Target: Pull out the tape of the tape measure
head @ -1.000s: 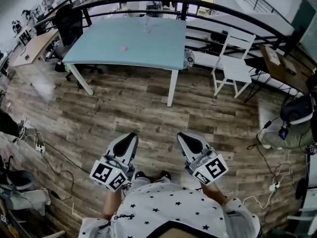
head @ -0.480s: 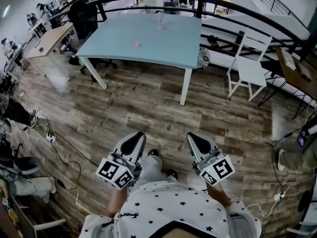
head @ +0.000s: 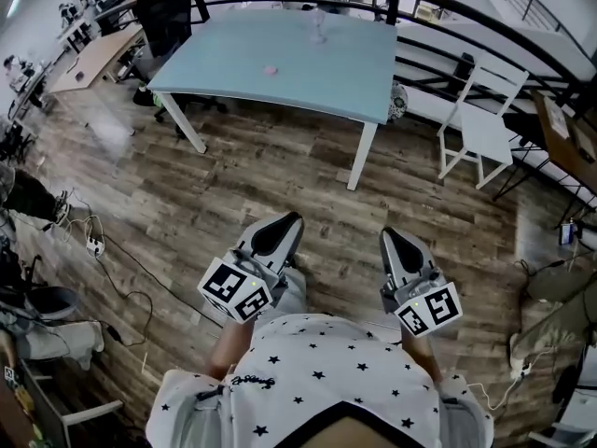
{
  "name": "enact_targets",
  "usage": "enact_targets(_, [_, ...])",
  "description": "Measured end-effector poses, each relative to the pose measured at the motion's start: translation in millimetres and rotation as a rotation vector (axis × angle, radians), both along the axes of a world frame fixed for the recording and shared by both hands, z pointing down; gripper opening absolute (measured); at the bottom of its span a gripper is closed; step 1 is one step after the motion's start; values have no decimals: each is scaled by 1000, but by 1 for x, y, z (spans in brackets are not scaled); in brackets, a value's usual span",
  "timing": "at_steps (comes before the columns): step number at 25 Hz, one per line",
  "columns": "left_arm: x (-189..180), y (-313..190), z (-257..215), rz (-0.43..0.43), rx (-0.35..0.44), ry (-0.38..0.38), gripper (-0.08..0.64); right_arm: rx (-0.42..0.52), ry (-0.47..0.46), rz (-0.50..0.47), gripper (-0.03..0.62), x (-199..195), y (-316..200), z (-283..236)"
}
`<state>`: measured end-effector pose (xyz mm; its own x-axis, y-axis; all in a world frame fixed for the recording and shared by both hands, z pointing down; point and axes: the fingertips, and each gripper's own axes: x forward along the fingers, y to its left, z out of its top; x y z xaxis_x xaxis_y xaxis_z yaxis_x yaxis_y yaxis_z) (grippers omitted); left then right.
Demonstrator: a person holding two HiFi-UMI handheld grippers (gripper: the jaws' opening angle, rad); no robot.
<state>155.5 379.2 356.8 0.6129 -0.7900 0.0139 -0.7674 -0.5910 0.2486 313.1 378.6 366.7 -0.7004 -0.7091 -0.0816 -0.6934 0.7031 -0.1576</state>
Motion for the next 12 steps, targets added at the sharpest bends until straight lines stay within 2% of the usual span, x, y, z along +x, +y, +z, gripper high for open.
enact_targets(5, [-16, -40, 3, 26, 14, -1, 51, 20, 8, 40, -2, -20, -37, -4])
enact_targets(12, [-63, -94, 6, -1, 20, 3, 51, 2, 11, 28, -2, -66, -96, -6])
